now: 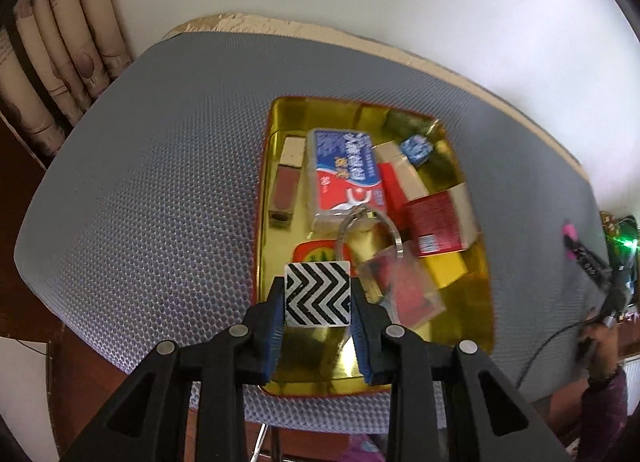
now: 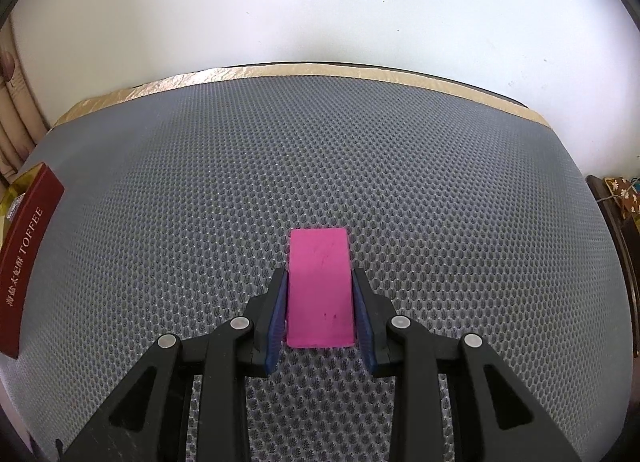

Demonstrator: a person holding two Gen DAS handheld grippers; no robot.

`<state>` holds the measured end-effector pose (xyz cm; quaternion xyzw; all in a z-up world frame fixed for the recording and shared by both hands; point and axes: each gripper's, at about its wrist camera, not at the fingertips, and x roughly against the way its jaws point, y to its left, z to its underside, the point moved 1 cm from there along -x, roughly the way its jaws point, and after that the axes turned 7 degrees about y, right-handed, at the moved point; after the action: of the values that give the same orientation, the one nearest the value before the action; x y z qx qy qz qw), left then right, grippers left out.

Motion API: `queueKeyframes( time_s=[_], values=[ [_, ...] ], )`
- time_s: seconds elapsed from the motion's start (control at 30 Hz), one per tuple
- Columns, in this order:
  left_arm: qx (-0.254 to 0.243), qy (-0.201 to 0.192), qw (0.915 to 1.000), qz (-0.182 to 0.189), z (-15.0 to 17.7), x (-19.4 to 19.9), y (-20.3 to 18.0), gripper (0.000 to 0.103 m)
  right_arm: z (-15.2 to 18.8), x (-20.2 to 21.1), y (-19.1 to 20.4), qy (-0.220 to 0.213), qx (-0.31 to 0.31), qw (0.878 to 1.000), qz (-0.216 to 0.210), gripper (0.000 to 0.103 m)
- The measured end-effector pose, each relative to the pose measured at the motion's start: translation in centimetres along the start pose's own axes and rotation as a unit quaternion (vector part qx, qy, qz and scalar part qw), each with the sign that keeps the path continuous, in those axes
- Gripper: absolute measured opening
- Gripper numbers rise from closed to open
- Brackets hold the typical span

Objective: Organize rigid objects
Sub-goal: 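Carry the zigzag cube over the tray and release it with the left gripper, then carry the pink eraser over the tray and release it with the right gripper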

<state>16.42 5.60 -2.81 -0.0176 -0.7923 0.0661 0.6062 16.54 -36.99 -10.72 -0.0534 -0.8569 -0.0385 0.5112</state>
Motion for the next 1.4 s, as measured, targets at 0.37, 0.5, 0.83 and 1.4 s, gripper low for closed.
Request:
queueKeyframes(
  time_s=[0.37, 0.5, 0.83, 1.4],
  values=[
    [-0.016, 0.008, 0.9993, -0.032, 0.2, -2.7, 0.2, 0.032, -0.1, 0.1, 0.3, 0.0, 0.001, 1.0, 0.002, 0.03],
    [-0.03, 0.009, 0.9974, -0.065, 0.6, -2.7, -0.7, 0.039, -0.2, -0.1, -0.1, -0.001, -0.001, 1.0, 0.0, 0.03],
    [-0.012, -0.1, 0.9925, -0.069, 5.1, 1.7, -1.6, 0.041, 0.1, 0.0, -0.4, -0.004, -0.009, 1.0, -0.001, 0.03],
    [0.031, -0.178, 0.9778, -0.105, 10.1, 5.2, 1.3, 0.049, 1.1, 3.6, -0.8, 0.005, -0.035, 0.998, -0.046, 0.028]
  ],
)
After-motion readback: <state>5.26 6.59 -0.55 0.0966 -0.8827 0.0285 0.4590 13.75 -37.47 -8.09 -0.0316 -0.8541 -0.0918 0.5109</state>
